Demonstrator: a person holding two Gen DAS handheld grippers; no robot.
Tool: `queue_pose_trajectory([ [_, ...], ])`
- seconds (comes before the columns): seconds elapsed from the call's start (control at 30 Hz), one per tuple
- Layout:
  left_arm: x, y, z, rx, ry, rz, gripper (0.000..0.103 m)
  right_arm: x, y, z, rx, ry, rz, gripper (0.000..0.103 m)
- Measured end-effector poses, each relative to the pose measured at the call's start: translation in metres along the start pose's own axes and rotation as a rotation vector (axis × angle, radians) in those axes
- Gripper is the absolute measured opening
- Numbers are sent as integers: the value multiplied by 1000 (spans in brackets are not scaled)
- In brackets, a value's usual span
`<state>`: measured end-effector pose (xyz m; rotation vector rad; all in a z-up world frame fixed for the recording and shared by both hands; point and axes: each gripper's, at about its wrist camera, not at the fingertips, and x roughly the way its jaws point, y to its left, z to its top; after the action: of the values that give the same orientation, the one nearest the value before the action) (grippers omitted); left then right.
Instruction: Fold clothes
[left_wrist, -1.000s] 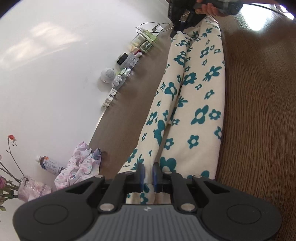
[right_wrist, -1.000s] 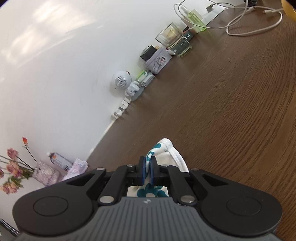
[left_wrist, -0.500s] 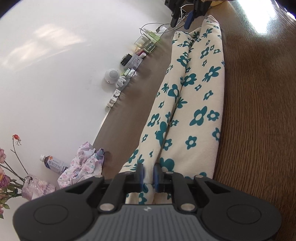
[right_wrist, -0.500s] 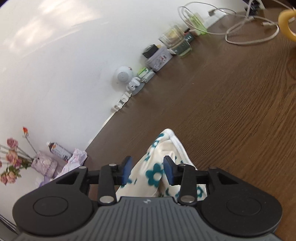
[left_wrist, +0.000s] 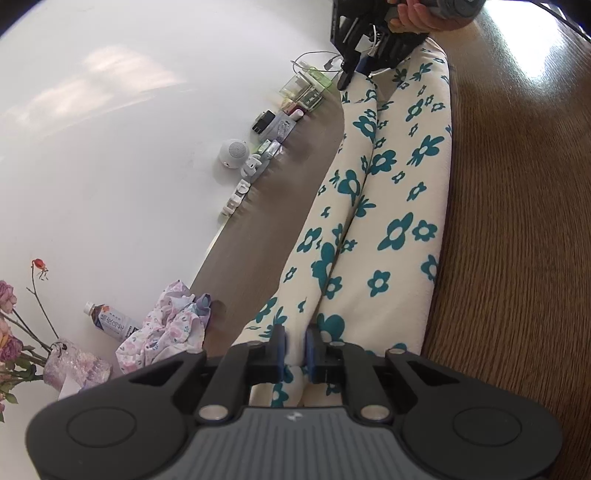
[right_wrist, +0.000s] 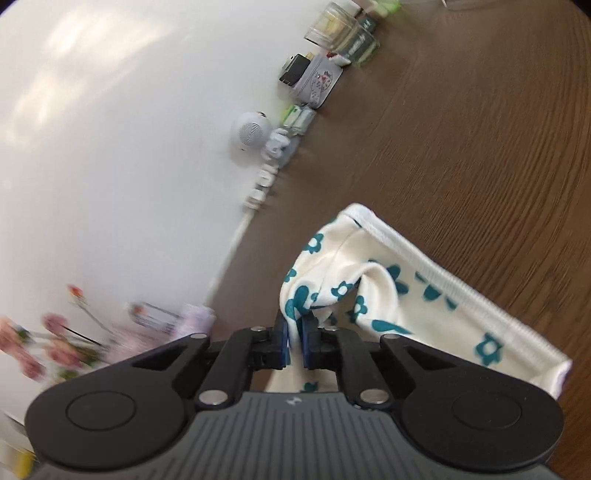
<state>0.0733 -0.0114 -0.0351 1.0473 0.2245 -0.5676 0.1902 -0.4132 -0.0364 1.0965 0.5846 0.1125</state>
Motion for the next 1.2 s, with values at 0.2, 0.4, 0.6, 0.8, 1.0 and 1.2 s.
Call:
queue_pose_trajectory([
  [0.2,0,1,-2,-20,-13,1,10,-4,-14,-7,-21,20,-76,11],
  [0.4,0,0,-3,-13,-17,7,10,-37,13,-8,-129,-65,-122,39],
  [0.6,0,-2,-3,-3,-14,16,10,-14,55,-1,-359,-72,-280,37],
  [0.8,0,-1,-3,-33,-10,21,10,-18,23,3,-239,-52,-267,2],
  [1.0,2,-2,-1,-26,-8,33,11,-36,0,-5,-234,-52,-259,2],
  [1.2,8,-6,5,153,2,154,13,-35,7,-2,-258,-59,-232,2],
])
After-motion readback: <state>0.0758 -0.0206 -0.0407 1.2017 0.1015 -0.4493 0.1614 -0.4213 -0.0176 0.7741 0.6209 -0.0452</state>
